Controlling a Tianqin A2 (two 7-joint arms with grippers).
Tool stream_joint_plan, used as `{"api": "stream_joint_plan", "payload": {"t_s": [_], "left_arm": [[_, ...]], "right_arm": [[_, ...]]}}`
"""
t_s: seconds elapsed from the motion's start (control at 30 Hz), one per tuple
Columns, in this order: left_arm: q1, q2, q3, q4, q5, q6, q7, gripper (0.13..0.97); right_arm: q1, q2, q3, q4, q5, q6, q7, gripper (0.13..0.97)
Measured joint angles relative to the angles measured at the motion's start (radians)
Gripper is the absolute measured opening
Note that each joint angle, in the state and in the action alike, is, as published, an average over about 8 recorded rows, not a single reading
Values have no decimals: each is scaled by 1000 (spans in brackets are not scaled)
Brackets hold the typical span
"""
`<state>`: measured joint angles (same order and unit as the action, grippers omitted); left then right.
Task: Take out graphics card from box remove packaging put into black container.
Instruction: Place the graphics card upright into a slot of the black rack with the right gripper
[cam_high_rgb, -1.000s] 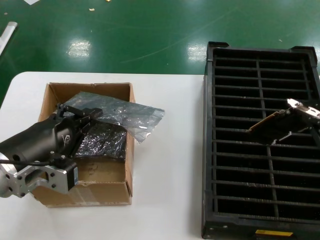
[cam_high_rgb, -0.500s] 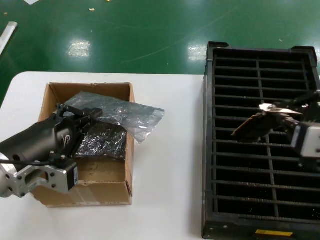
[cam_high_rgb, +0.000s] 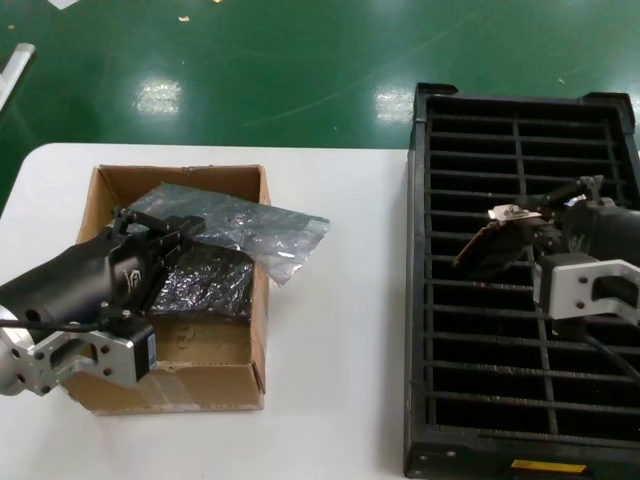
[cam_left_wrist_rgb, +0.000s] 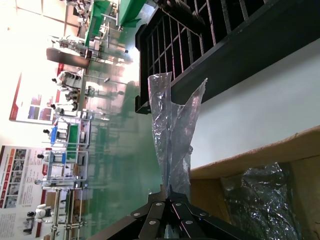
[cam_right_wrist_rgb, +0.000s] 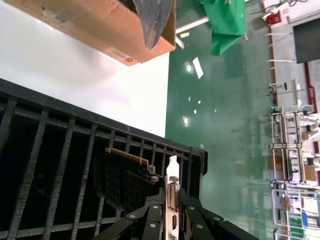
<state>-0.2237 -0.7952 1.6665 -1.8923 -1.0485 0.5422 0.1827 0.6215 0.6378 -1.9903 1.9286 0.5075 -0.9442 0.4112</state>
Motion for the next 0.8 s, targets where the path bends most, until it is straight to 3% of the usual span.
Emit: {"api": "stream_joint_plan", "payload": {"t_s": [0.4,0.8], "left_arm": [[0,0,0,0,0,0,0,138],[0,0,0,0,0,0,0,138]], "right_arm": [[45,-104,-2,-71,-118,-98,54,173],[50,-126,13,-79,-136,-107,77,173]]}}
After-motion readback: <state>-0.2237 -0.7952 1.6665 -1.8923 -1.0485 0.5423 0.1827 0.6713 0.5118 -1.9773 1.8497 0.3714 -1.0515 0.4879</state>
